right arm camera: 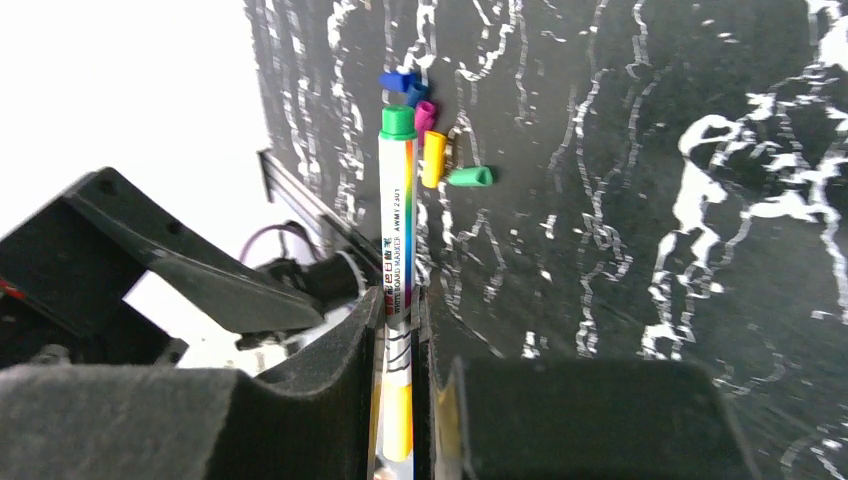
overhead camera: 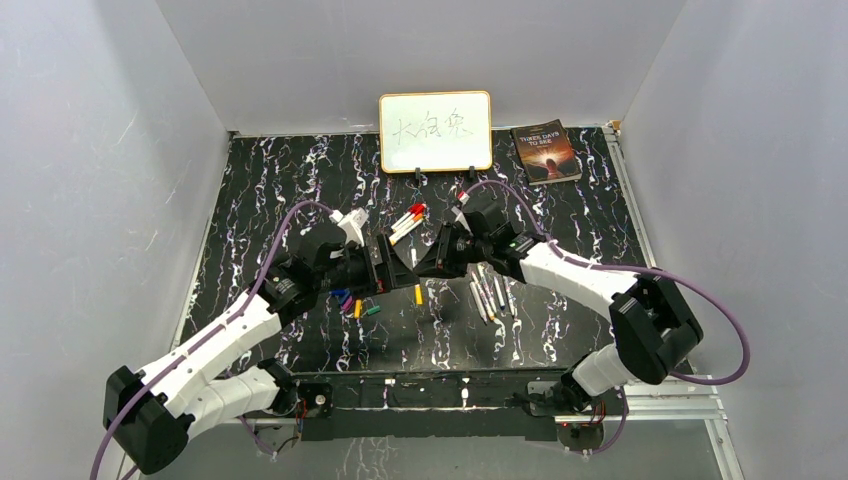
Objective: Open the pen caps
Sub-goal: Open the pen cap from the pen.
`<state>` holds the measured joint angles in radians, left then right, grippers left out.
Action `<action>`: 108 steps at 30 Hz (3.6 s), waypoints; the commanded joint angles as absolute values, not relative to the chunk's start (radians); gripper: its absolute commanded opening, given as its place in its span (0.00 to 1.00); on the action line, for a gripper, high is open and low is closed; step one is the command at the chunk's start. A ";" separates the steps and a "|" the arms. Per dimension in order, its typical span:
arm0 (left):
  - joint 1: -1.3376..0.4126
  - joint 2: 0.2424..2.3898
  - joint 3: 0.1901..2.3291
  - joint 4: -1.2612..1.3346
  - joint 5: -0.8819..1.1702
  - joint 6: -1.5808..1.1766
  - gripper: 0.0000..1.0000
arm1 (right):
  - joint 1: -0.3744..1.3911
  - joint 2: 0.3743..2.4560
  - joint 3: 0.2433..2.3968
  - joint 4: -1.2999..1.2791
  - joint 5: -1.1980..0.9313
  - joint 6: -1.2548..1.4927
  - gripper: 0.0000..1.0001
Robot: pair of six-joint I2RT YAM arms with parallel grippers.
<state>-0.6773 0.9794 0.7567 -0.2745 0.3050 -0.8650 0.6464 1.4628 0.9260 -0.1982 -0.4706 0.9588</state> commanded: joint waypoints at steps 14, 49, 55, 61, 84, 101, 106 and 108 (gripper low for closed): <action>-0.693 0.925 0.648 -0.024 0.344 -0.979 0.90 | 0.754 1.379 0.969 0.059 -0.342 1.211 0.00; -0.731 0.883 0.609 -0.020 0.308 -1.022 0.00 | 0.830 1.335 0.954 -0.016 -0.180 1.275 0.05; -0.732 0.895 0.615 -0.020 0.317 -1.016 0.00 | 0.843 1.349 0.965 -0.039 -0.184 1.272 0.31; -0.734 0.919 0.627 -0.016 0.326 -1.009 0.00 | 0.890 1.396 1.008 -0.045 -0.170 1.264 0.32; -0.745 0.885 0.588 -0.050 0.382 -1.000 0.00 | 0.882 1.459 1.110 -0.168 -0.118 1.170 0.00; -0.778 0.709 0.440 -0.141 0.476 -1.015 0.00 | 0.467 1.669 1.359 -0.234 -0.339 1.030 0.00; -0.777 0.680 0.451 -0.211 0.451 -0.997 0.01 | 0.449 1.703 1.437 -0.313 -0.383 0.924 0.00; -0.778 0.680 0.455 -0.232 0.440 -0.991 0.01 | 0.449 1.716 1.477 -0.387 -0.395 0.845 0.00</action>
